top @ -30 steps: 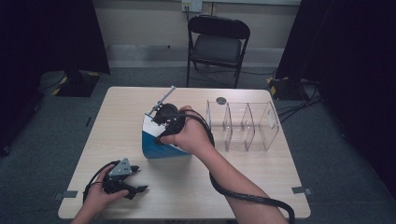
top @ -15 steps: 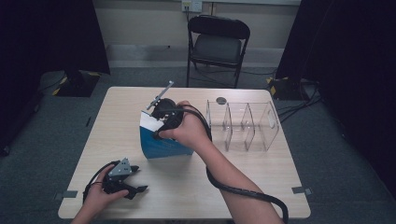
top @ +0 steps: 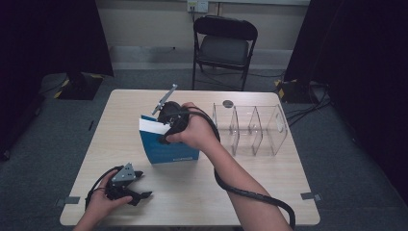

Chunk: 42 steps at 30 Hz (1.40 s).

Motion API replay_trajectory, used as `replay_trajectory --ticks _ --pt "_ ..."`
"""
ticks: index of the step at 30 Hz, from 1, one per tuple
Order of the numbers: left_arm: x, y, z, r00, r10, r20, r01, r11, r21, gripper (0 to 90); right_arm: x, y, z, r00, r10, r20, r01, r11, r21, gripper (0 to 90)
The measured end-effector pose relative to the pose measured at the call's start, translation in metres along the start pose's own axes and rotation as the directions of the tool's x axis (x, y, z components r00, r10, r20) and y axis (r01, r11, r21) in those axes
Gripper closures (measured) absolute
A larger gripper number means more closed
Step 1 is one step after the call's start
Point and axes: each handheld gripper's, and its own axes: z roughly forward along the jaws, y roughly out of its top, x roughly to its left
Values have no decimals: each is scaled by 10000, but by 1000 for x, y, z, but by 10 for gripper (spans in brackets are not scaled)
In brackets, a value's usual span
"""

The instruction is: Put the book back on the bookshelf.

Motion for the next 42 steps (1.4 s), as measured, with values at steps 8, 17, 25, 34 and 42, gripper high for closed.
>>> replay_trajectory --ticks 8,17,25,34,42 --pt "0 0 0 10000 3 13 -3 10000 9 148 6 -1 -4 9995 298 85 -299 9995 126 607" --pt "0 0 0 10000 -37 -2 37 10000 -14 146 4 -8 -19 9891 1465 -142 -1463 9891 157 609" --pt "0 0 0 10000 -36 -6 36 10000 -26 146 6 -17 -20 9897 1426 124 -1424 9897 -122 589" --pt "0 -1 -1 10000 47 -49 -47 10000 28 146 3 -22 -25 9959 872 224 -858 9947 -564 516" --pt "0 -1 -1 10000 37 -84 -37 10000 5 146 -2 -32 -28 9975 701 52 -693 9934 -915 467"
